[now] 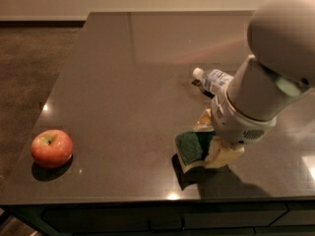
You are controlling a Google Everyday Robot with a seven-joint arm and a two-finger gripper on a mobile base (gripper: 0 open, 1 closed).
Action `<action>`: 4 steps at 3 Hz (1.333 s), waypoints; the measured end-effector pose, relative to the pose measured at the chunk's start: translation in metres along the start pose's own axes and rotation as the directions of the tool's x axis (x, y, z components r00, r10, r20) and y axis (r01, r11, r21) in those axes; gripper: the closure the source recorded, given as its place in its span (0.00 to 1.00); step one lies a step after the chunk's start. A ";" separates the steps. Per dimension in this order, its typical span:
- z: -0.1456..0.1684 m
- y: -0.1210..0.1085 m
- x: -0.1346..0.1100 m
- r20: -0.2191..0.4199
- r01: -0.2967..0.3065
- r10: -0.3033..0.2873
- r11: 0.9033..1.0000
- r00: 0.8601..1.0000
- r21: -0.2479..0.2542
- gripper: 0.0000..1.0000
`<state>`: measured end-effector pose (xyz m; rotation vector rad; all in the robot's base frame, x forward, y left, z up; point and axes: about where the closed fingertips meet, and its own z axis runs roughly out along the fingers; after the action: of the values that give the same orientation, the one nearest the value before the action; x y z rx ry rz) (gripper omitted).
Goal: Move sponge near apple
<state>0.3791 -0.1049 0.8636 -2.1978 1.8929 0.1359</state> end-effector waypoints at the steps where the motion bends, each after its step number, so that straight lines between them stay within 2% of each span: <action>1: -0.016 -0.008 -0.035 0.035 0.039 -0.039 0.999 0.999 -0.013 1.00; 2: -0.019 -0.012 -0.066 0.064 0.078 -0.076 0.997 0.995 -0.026 1.00; 4: 0.004 -0.018 -0.113 0.102 0.148 -0.142 0.988 0.985 -0.048 1.00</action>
Offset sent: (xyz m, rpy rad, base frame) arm -0.0005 0.0936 0.0420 0.0785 0.0421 0.1400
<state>0.3792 0.0071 0.8872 -2.3109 1.6904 0.2692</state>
